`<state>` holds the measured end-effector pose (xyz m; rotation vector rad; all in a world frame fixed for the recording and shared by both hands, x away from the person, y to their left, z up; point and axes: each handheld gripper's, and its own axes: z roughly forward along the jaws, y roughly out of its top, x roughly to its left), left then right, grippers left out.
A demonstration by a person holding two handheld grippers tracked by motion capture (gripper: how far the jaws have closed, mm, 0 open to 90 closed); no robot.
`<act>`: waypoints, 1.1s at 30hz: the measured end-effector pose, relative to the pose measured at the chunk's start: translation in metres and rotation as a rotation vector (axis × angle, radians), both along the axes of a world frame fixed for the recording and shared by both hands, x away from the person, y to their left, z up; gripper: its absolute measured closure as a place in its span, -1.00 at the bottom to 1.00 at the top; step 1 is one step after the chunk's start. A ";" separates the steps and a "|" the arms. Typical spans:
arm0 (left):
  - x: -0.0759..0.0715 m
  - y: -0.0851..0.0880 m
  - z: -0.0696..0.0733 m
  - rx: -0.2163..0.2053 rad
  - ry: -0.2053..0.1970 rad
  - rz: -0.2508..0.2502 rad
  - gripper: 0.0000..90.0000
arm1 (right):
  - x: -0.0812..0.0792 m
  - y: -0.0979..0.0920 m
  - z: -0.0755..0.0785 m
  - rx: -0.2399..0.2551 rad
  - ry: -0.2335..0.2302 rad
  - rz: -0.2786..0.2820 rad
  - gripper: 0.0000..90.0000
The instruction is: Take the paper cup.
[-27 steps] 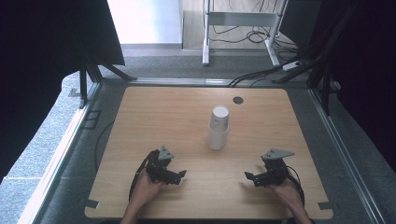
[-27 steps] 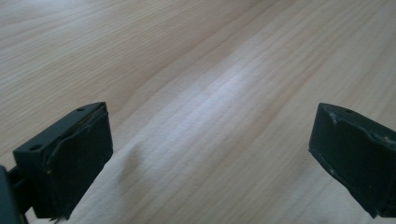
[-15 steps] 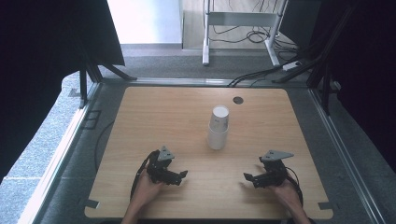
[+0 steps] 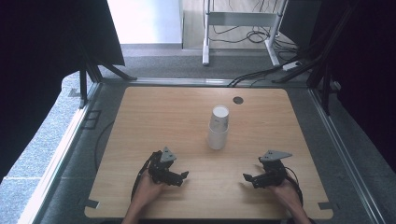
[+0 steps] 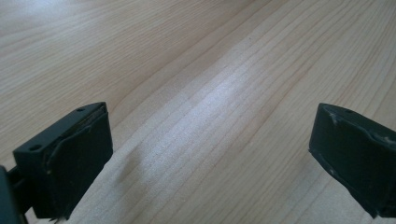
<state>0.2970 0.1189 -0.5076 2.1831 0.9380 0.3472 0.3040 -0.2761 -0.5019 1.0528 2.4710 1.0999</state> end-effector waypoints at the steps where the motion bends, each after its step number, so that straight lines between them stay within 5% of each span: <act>1: 0.000 0.000 0.000 0.004 0.000 -0.003 -1.00 | 0.000 0.000 0.000 0.001 0.001 0.000 -0.97; 7: 0.002 -0.005 0.001 0.006 0.005 -0.008 -1.00 | 0.001 0.000 0.003 0.016 0.005 -0.007 -0.97; 14: 0.005 -0.007 0.006 -0.059 0.039 0.007 -1.00 | 0.003 0.000 0.010 0.031 0.004 -0.003 -0.96; 33: 0.010 -0.013 0.017 -0.032 0.013 -0.024 -1.00 | 0.008 0.002 0.024 0.072 0.025 0.013 -0.95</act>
